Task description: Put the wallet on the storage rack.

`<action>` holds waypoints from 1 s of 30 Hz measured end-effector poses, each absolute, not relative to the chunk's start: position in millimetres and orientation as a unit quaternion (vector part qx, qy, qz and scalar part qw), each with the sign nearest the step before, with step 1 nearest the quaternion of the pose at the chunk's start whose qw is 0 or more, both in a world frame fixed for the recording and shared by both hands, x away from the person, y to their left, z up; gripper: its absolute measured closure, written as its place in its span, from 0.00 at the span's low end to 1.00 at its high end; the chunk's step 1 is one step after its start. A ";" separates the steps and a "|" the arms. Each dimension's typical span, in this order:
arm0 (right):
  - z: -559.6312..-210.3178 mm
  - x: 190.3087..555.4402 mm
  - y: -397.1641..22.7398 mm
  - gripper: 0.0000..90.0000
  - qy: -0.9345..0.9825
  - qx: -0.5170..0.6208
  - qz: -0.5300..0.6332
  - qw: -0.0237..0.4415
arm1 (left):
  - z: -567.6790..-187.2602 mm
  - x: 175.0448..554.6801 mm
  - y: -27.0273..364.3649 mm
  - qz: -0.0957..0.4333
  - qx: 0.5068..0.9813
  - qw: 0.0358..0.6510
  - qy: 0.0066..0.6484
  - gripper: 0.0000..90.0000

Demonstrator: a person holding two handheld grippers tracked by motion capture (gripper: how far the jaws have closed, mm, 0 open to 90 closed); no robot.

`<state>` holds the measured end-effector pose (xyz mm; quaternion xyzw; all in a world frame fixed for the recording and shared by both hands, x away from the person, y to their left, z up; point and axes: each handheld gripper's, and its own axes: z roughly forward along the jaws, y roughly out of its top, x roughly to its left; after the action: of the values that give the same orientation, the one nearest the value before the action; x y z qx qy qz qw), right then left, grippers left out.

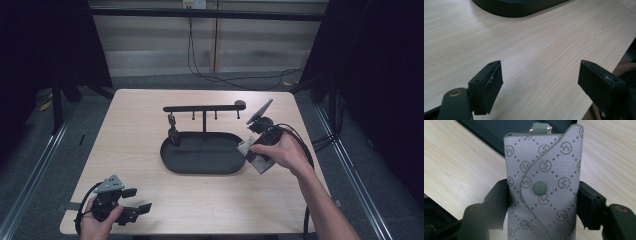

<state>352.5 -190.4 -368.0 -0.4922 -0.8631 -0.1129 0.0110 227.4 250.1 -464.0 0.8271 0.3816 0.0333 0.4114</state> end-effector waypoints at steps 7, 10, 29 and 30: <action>-371.5 362.1 -191.2 0.38 -0.850 -0.509 -0.133 0.016 | -462.9 227.1 250.3 0.039 0.826 0.413 0.382 0.22; -372.0 365.1 -190.4 0.38 -0.843 -0.517 -0.147 0.016 | -461.6 226.5 250.6 0.043 0.824 0.418 0.381 0.22; -389.2 379.9 -181.6 0.38 -0.802 -0.559 -0.209 0.016 | -462.6 227.1 250.9 0.041 0.825 0.413 0.382 0.22; -391.0 380.9 -181.6 0.38 -0.798 -0.562 -0.214 0.020 | -462.6 227.1 250.9 0.041 0.825 0.413 0.382 0.22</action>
<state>380.9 -181.6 -391.0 -0.5625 -0.7984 -0.2140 0.0199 227.1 250.9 -462.6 0.8254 0.3824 0.0410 0.4132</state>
